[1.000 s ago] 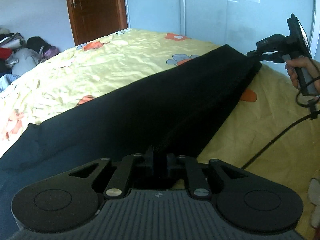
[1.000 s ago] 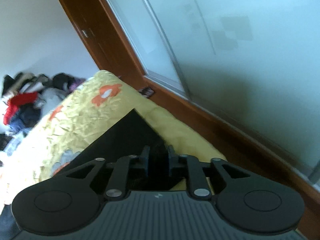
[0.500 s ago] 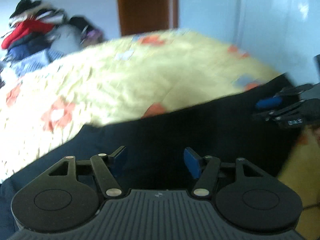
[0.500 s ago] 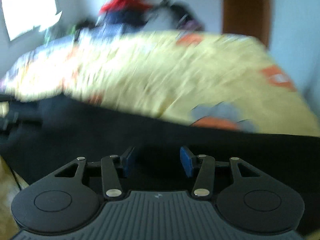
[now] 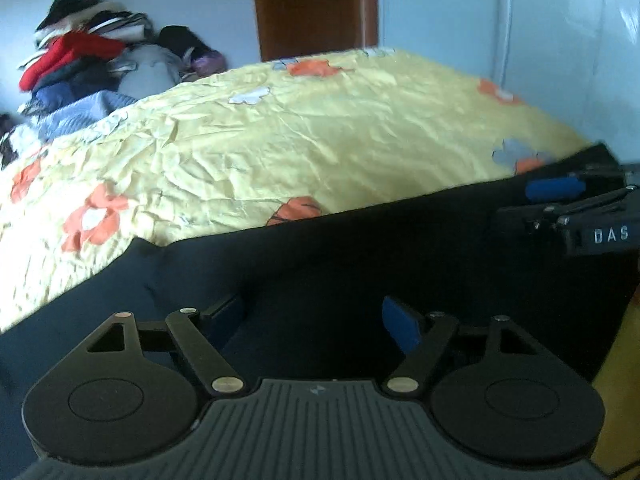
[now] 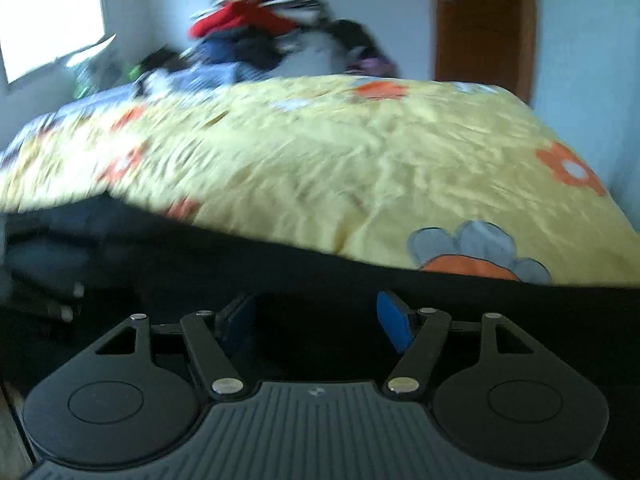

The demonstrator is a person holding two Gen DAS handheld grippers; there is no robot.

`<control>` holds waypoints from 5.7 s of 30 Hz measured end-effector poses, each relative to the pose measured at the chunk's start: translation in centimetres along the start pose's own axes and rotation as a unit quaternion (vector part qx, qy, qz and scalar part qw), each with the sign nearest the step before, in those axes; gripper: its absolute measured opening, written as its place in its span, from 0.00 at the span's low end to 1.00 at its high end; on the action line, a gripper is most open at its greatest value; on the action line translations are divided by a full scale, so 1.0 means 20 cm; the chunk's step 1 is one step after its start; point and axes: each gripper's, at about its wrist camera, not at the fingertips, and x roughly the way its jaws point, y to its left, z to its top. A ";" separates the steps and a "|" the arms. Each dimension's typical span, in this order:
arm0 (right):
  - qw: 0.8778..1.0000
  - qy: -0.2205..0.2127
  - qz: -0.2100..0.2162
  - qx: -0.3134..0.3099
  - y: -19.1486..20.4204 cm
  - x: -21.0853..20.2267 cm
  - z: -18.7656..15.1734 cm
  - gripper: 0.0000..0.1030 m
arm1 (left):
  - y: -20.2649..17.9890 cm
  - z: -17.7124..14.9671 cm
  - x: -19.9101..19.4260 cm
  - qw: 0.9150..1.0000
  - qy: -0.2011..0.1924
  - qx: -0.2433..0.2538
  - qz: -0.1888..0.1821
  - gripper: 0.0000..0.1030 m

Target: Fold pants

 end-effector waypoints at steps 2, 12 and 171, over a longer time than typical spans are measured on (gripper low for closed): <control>1.000 -0.017 -0.012 0.019 -0.04 -0.08 -0.02 0.66 | 0.00 -0.02 -0.04 1.000 -0.001 -0.014 -0.001 0.78; 0.975 -0.084 -0.093 0.184 -0.52 -0.51 -0.29 0.72 | -0.06 -0.11 -0.16 0.999 -0.030 -0.028 0.005 0.79; 1.000 0.010 -0.003 -0.018 0.94 -0.46 -0.49 1.00 | 0.57 -0.90 -0.83 0.951 -0.032 -0.186 0.244 1.00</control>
